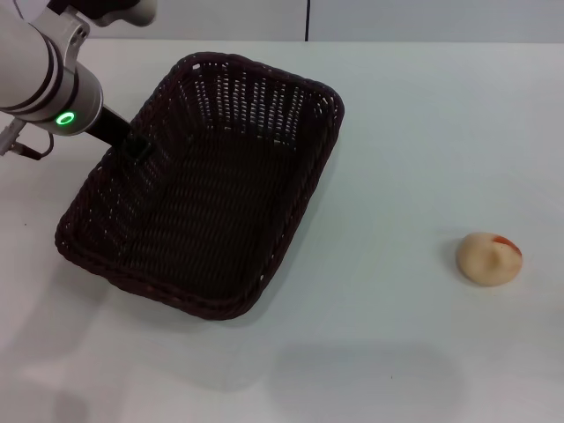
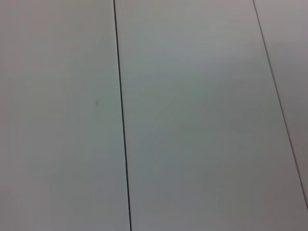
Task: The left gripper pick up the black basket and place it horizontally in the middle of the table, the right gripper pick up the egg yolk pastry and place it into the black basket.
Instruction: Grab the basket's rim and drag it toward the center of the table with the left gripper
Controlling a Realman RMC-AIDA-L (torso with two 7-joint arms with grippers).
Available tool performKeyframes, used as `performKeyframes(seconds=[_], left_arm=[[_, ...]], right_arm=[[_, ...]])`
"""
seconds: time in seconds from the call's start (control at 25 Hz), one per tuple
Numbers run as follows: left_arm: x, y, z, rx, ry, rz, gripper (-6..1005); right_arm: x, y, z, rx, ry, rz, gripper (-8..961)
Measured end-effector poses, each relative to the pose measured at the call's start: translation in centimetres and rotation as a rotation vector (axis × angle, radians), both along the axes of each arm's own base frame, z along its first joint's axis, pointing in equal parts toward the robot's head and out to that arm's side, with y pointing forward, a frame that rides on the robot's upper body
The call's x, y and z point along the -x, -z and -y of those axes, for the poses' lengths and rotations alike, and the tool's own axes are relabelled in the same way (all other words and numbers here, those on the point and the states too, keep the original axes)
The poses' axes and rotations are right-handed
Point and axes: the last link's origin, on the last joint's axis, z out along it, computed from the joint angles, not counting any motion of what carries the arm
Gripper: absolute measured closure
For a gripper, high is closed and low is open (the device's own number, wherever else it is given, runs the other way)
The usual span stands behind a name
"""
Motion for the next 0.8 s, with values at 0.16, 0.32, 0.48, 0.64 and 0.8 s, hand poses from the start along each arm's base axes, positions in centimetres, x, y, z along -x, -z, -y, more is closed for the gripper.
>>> performKeyframes(seconds=[0.16, 0.32, 0.48, 0.64, 0.8], left_arm=[[-0.5, 0.2, 0.1, 0.033, 0.065, -0.030, 715], [-1.5, 0.3, -0.1, 0.050, 0.132, -0.046, 721], [-3.8, 0.9, -0.3, 0.114, 0.249, -0.043, 726], [-6.0, 1.7, -0.3, 0.176, 0.359, -0.023, 743], [-7.0, 2.1, -0.4, 0.207, 0.411, -0.018, 772]], right_arm=[[0.0, 0.0, 0.0, 0.000, -0.001, 0.000, 150], [0.0, 0.0, 0.0, 0.000, -0.002, 0.001, 150], [0.0, 0.0, 0.0, 0.000, -0.002, 0.001, 150], [0.1, 0.1, -0.1, 0.002, -0.006, 0.000, 150], [0.1, 0.1, 0.0, 0.001, -0.007, 0.000, 151]])
